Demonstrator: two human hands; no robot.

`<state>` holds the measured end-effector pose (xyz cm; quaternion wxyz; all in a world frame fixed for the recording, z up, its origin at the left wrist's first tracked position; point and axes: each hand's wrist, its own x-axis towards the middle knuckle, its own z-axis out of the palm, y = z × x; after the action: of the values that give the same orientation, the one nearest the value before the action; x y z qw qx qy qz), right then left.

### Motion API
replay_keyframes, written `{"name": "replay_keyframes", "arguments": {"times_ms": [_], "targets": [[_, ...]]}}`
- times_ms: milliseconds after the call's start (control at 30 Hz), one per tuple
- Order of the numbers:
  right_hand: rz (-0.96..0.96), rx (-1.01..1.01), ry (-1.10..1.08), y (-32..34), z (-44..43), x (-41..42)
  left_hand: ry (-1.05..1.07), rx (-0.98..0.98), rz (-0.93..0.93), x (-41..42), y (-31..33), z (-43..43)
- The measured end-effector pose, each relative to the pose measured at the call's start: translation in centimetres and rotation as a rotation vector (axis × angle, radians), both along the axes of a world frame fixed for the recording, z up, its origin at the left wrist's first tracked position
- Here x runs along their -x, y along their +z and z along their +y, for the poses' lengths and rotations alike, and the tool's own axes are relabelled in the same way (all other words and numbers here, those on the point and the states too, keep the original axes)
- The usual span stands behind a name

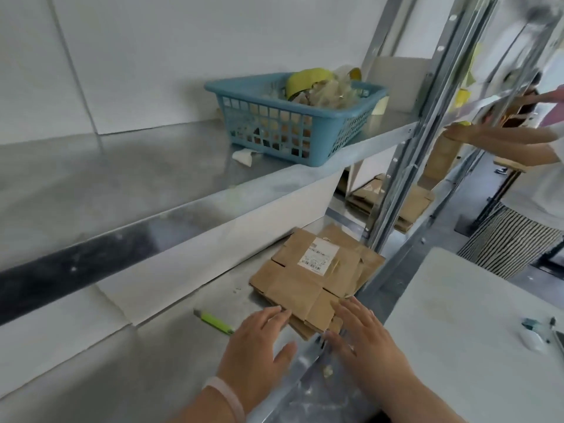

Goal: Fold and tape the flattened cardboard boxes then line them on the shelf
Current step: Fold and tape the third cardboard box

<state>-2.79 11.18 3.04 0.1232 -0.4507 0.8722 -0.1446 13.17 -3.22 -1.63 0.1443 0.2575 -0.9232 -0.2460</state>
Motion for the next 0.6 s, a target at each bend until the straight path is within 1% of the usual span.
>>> {"name": "replay_keyframes", "arguments": {"times_ms": [133, 300, 400, 500, 600], "targets": [[-0.025, -0.020, -0.023, -0.1, -3.3, 3.8, 0.024, -0.081, -0.052, 3.5, -0.8, -2.9], [-0.073, -0.071, -0.006, -1.6, -7.0, 9.4, 0.090, -0.265, -0.142, 5.7, -2.0, -3.9], [-0.079, -0.134, 0.021, -2.4, -9.7, 13.5, 0.211, -0.363, -0.154, 6.9, -2.8, -4.4], [-0.100, -0.217, 0.069, -3.5, -12.3, 17.3, 0.385, -0.551, -0.160, 7.9, -3.9, -4.3], [-0.125, -0.209, 0.063, -5.4, -14.4, 21.4, 0.581, -0.749, -0.037, 9.0, -5.4, -3.6]]}}
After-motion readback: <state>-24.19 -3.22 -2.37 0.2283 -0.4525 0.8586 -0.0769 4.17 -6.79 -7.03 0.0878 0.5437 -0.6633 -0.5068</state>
